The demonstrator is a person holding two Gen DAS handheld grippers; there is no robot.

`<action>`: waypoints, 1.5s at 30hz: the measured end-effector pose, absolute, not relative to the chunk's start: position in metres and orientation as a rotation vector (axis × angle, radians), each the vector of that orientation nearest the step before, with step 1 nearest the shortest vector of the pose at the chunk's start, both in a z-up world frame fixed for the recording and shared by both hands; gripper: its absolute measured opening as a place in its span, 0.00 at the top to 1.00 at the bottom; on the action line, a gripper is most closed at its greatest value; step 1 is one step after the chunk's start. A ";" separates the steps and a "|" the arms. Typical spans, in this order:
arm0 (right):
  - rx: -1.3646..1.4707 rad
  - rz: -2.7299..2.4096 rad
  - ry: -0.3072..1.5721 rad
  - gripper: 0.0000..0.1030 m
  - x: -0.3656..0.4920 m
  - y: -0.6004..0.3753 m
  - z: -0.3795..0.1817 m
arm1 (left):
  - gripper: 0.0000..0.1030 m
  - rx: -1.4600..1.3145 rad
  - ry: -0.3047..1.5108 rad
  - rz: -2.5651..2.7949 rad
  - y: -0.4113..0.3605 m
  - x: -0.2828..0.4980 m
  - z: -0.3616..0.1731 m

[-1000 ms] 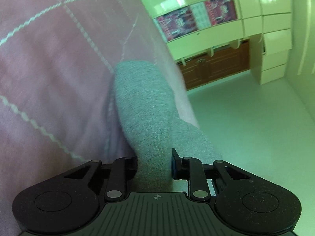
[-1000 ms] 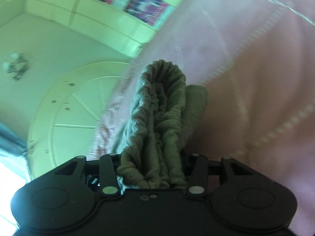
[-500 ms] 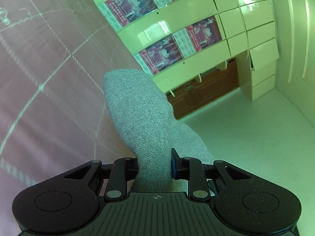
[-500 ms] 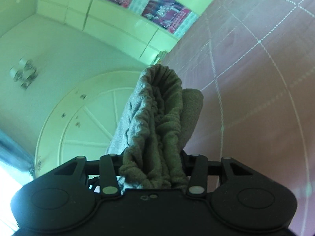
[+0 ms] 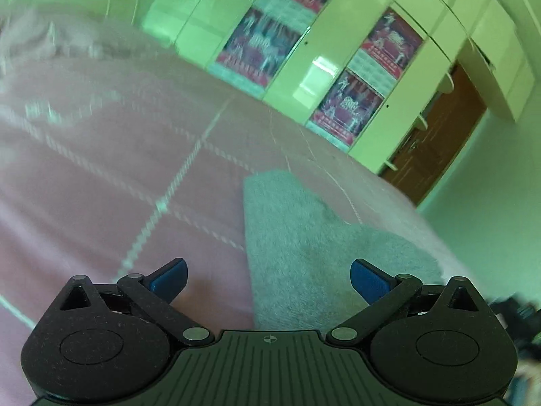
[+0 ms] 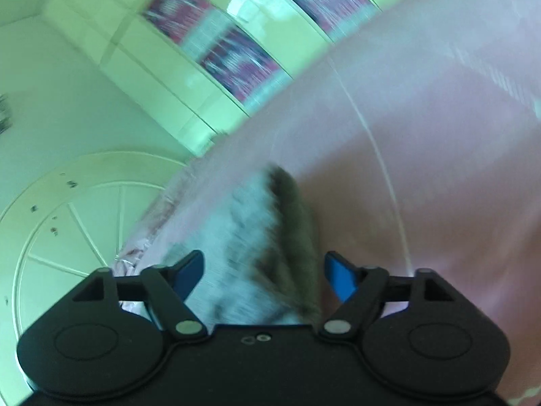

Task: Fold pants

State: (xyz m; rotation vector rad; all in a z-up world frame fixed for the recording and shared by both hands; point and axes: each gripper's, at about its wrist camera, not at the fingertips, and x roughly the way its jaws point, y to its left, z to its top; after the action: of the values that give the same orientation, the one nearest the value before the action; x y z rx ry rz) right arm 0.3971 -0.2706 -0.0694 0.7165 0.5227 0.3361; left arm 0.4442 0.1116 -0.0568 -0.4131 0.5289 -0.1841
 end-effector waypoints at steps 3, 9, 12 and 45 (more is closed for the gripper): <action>0.583 0.271 0.616 0.13 0.405 -0.256 -0.066 | 0.02 -0.186 0.583 -0.120 0.098 0.442 -0.042; 0.558 0.211 0.743 0.13 0.408 -0.252 -0.072 | 0.00 -0.170 0.674 -0.071 0.105 0.445 -0.044; 0.538 0.211 0.637 0.06 0.378 -0.258 -0.045 | 0.00 -0.130 0.632 -0.062 0.109 0.416 -0.032; 0.113 0.295 0.358 0.06 0.048 -0.176 0.032 | 0.00 -0.124 0.313 -0.111 0.053 0.035 0.043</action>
State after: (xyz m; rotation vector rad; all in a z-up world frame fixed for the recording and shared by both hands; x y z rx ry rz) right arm 0.0484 -0.1755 0.0320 0.1128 0.3584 0.2950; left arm 0.0349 0.0525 0.0429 -0.1241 0.3134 -0.1105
